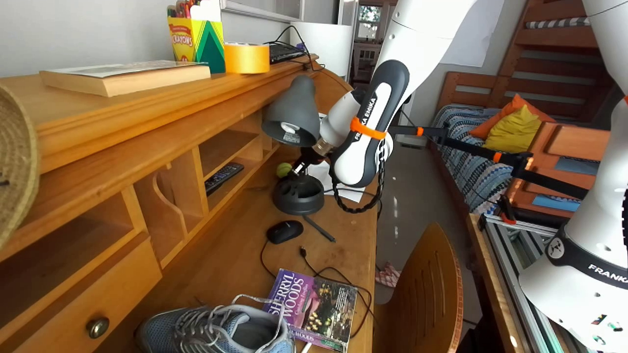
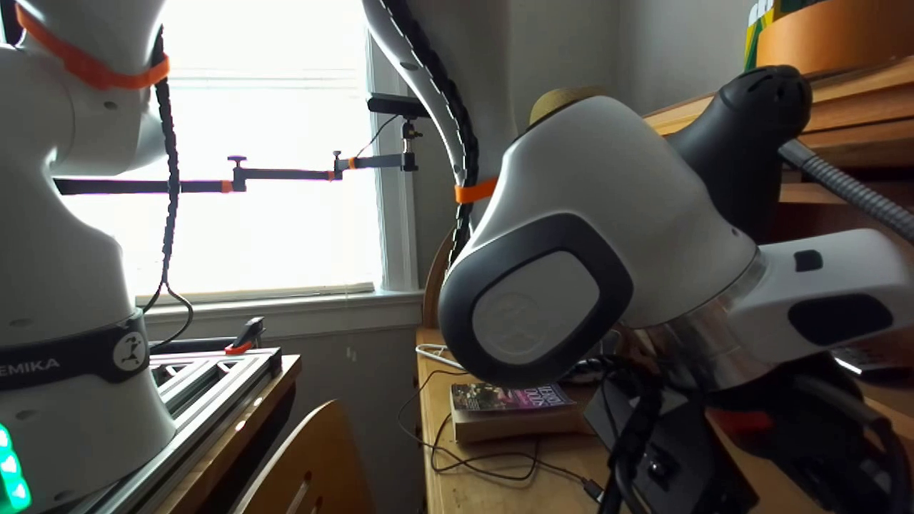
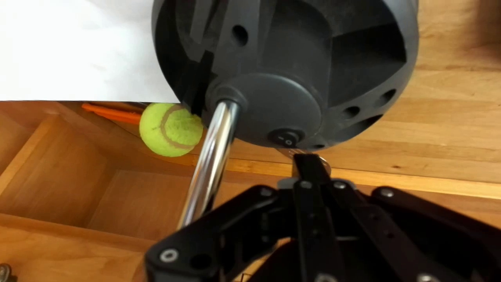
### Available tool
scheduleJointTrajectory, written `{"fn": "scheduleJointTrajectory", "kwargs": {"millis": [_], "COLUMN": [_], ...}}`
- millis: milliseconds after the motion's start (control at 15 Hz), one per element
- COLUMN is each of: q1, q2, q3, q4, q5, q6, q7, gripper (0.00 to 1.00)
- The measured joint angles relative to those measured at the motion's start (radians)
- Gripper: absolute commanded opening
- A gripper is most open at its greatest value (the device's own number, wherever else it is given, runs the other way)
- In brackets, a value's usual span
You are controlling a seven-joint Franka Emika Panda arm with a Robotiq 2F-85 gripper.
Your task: Press the button on the lamp
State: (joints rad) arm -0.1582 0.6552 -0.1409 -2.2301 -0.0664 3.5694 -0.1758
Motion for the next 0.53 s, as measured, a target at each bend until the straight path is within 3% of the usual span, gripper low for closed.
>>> {"fn": "scheduleJointTrajectory", "kwargs": {"millis": [533], "q1": [0.018], "q2": [0.023], "q3": [-0.014], "q4": [0.021], "q5": [0.024], "q6": [0.003], "q7": [0.016], "gripper": [0.00]}}
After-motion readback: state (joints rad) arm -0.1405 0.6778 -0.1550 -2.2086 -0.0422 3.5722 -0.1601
